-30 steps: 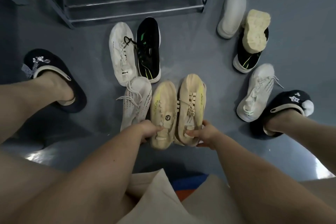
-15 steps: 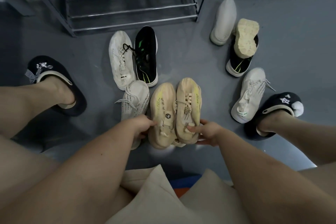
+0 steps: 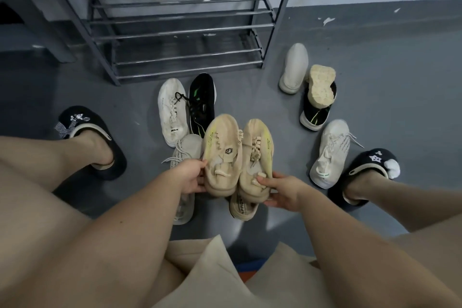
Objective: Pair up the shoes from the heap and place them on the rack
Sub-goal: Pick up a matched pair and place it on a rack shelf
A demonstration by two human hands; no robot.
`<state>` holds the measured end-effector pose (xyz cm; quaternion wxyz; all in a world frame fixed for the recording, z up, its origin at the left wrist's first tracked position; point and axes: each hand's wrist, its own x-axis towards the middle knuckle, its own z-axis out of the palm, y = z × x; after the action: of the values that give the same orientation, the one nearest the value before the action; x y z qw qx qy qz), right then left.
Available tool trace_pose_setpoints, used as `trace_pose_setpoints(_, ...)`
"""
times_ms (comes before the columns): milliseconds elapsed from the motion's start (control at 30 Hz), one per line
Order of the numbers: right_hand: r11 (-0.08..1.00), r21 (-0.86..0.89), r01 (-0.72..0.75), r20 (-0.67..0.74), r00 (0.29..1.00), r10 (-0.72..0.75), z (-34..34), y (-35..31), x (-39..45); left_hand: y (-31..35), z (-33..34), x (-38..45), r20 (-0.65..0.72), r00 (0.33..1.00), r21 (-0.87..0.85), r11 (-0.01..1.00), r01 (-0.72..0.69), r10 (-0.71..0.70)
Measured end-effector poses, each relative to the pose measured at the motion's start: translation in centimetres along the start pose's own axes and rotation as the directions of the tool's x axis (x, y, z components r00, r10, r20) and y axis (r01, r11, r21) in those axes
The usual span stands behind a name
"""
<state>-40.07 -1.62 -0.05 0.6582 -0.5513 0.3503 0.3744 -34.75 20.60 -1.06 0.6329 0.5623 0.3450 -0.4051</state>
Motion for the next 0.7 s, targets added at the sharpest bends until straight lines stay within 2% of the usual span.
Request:
trace_pose_setpoints(167, 0.992, 0.036, 0.121, -0.008, 0.993, -0.121, 0.6, -2.2, -0.7, 2.0, 0.3, -1.3, -0.005, 0.997, -0.126, 0.989, -0.083, 0.083)
trace_pose_setpoints(267, 0.971, 0.064, 0.229, 0.013, 0.973, -0.231, 0.7, -4.1, -1.5, 4.2, 0.4, -2.3, 0.013, 0.984, -0.145, 0.974, -0.173, 0.176)
trace_pose_setpoints(500, 0.904, 0.093, 0.416, 0.006, 0.908, -0.419, 1.1, -7.6, -3.2, 9.0, -0.6, -5.0, 0.215, 0.887, -0.059, 0.912, -0.406, 0.409)
trace_pose_setpoints(700, 0.861, 0.091, 0.501, -0.015, 0.865, -0.502, 1.8, -9.3, -3.6, 10.0, -0.7, -5.6, 0.276, 0.839, -0.097, 0.882, -0.462, 0.47)
